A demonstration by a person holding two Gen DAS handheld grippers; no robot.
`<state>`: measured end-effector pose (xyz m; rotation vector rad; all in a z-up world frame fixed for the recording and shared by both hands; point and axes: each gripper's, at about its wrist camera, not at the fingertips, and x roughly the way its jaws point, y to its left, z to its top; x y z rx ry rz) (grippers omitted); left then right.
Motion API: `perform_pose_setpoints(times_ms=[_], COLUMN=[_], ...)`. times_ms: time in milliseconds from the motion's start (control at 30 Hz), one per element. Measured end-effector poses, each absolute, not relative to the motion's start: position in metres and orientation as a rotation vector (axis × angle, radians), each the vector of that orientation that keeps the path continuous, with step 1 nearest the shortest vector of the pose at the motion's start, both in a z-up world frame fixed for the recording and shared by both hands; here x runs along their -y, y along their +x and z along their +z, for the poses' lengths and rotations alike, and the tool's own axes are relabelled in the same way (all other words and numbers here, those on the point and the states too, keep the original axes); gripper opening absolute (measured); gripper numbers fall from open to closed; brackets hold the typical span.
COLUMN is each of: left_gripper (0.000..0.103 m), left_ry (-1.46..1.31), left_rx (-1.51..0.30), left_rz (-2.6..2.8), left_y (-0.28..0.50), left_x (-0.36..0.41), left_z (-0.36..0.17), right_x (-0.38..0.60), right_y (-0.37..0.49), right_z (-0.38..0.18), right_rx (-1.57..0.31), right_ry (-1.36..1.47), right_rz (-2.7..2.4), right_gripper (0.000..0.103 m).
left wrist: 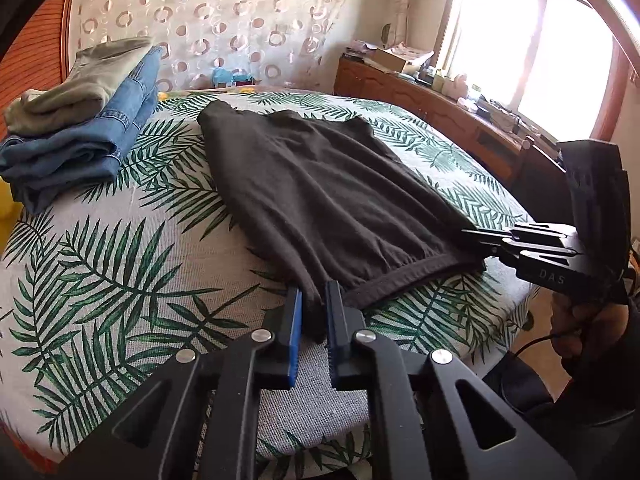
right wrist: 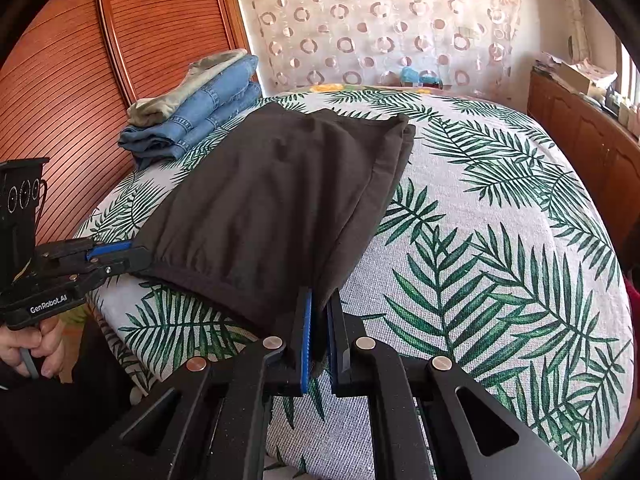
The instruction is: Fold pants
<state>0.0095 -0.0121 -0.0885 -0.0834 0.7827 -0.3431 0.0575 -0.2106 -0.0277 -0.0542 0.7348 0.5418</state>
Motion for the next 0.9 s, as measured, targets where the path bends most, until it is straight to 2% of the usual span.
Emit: perform_pose_setpoints(times_ms=[533,900], left_gripper=[0.01,0.01], left_ry=[-0.084,-0.058], left_rx=[-0.62,-0.555], left_rz=[-0.409,-0.424], left_y=[-0.009,-0.018], left_x=[0.007,0.011], left_z=[-0.017,0.006], right_x=[0.236,0.259], right_y=[0.044,0.013], right_z=[0.021,0.05], right_rx=[-0.625,-0.542], right_ry=[0.003,0.004], right_rz=[0.603,0.618], right_gripper=[0.006,0.006])
